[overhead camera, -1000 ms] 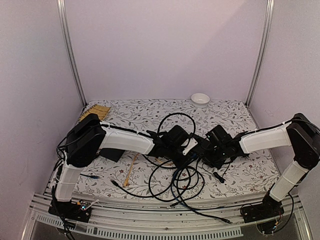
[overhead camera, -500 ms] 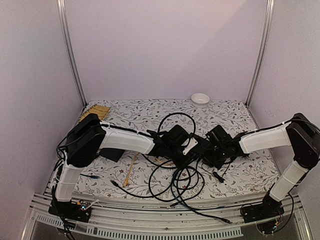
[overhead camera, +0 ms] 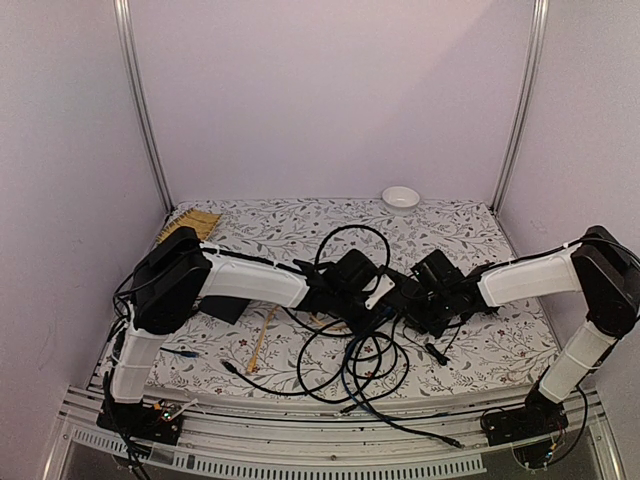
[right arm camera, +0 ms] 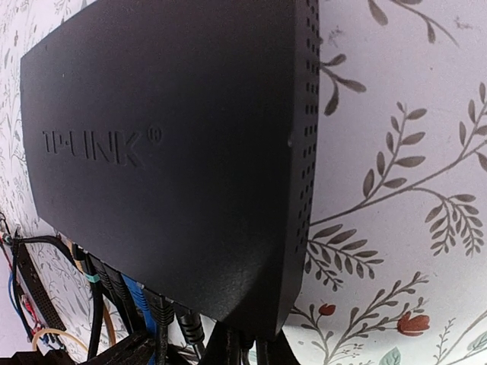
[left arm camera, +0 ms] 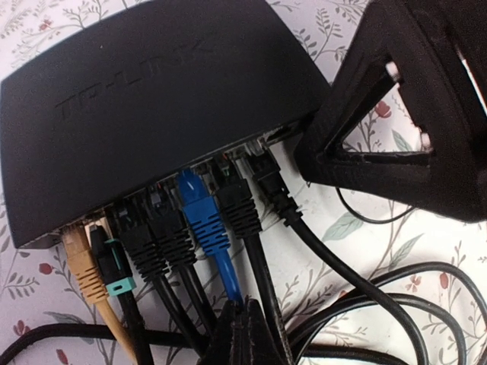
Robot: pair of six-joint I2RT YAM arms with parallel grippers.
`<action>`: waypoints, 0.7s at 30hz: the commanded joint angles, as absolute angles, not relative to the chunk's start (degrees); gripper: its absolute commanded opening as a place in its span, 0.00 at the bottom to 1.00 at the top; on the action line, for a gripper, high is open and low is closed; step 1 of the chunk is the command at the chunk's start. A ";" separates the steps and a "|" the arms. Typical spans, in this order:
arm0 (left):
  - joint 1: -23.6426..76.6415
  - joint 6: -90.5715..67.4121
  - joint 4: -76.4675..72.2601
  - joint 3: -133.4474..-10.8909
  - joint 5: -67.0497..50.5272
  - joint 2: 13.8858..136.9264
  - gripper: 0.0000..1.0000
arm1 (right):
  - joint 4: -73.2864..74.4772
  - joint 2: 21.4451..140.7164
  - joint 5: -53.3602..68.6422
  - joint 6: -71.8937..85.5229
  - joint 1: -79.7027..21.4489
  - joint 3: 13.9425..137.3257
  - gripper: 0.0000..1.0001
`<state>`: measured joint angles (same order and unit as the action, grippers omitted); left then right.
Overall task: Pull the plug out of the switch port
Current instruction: Pull the connector from the switch port.
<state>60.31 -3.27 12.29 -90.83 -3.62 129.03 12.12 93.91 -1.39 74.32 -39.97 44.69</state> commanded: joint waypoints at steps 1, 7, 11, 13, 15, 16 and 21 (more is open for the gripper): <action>60.10 -3.48 13.92 -91.52 -3.94 129.90 0.00 | 12.04 96.67 0.04 72.39 -39.98 45.37 0.02; 59.97 -3.25 13.82 -92.64 -3.58 129.79 0.00 | 11.18 97.75 1.16 71.86 -40.64 45.11 0.02; 59.98 -3.16 13.82 -93.14 -3.98 129.90 0.00 | 10.29 98.15 1.85 72.13 -40.95 44.46 0.02; 59.96 -3.08 13.80 -93.31 -4.15 129.90 0.00 | 9.69 98.40 2.18 72.20 -41.14 44.36 0.02; 60.03 -2.95 13.84 -93.55 -4.20 129.90 0.00 | 9.39 98.88 2.60 72.23 -41.30 44.38 0.02; 60.03 -2.91 13.81 -93.64 -4.22 129.97 0.00 | 9.12 99.14 2.90 72.24 -41.45 44.38 0.02; 59.98 -2.73 13.77 -93.61 -3.69 130.40 0.00 | 8.57 100.09 3.83 72.29 -42.28 44.24 0.02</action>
<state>59.83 -3.20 13.61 -92.36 -2.85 129.03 6.92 96.53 0.16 72.97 -40.69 45.43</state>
